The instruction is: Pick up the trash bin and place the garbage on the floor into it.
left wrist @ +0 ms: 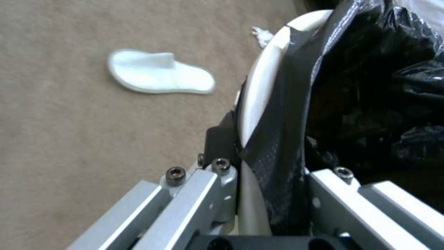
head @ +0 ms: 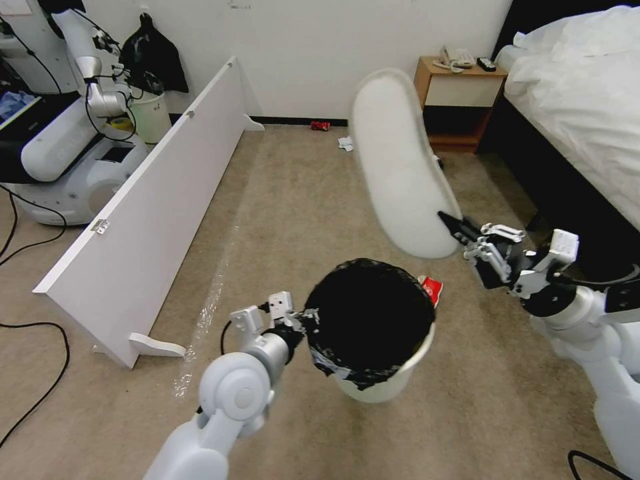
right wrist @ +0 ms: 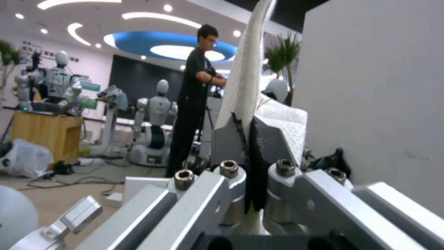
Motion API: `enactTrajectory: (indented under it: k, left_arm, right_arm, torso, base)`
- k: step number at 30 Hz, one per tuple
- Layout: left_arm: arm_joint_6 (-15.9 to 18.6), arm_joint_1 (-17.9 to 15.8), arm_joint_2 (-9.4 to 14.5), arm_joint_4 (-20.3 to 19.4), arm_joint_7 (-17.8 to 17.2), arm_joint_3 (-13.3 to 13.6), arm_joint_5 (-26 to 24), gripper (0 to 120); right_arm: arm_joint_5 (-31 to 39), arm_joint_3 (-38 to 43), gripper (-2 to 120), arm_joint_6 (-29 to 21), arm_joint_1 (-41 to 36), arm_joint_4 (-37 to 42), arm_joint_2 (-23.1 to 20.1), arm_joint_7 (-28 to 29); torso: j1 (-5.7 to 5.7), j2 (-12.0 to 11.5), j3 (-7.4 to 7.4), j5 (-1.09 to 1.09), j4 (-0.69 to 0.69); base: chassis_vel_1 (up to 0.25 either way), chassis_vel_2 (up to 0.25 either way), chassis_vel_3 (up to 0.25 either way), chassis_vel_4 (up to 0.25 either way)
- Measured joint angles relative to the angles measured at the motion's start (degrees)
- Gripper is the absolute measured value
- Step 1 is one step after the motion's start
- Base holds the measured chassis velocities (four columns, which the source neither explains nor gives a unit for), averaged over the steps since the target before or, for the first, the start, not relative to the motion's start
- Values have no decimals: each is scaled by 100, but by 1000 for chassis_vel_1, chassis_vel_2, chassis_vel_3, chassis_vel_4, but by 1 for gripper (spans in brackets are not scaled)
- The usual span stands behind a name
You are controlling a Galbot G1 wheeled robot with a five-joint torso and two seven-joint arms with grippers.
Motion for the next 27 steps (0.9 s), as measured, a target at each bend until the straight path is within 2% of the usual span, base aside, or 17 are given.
enactTrajectory:
  k: [4, 8, 15, 27]
  left_arm:
    - [-5, -58, -72, 17, 33, 153, 4, 4]
    - [-5, -94, -106, 49, 64, 197, 33, 4]
    - [-32, -45, -140, 74, 153, 194, 175, 4]
    - [-67, 11, -112, 62, 187, 152, 264, 4]
  right_arm:
    - [-121, -292, 0, 2, 86, -193, 64, -19]
    - [-291, -531, 0, 25, 106, -388, 140, -56]
    - [-570, -788, 0, 131, 26, -685, 183, -137]
    - [-612, -723, 0, 160, -58, -711, 187, -174]
  torso:
    - [0, 0, 0, 0, 1]
    - [0, 0, 0, 0, 0]
    - [0, 0, 0, 0, 0]
    - [0, 0, 0, 0, 1]
  base:
    - [0, 0, 0, 0]
    - [0, 0, 0, 0]
    - [0, 0, 0, 0]
    - [0, 0, 0, 0]
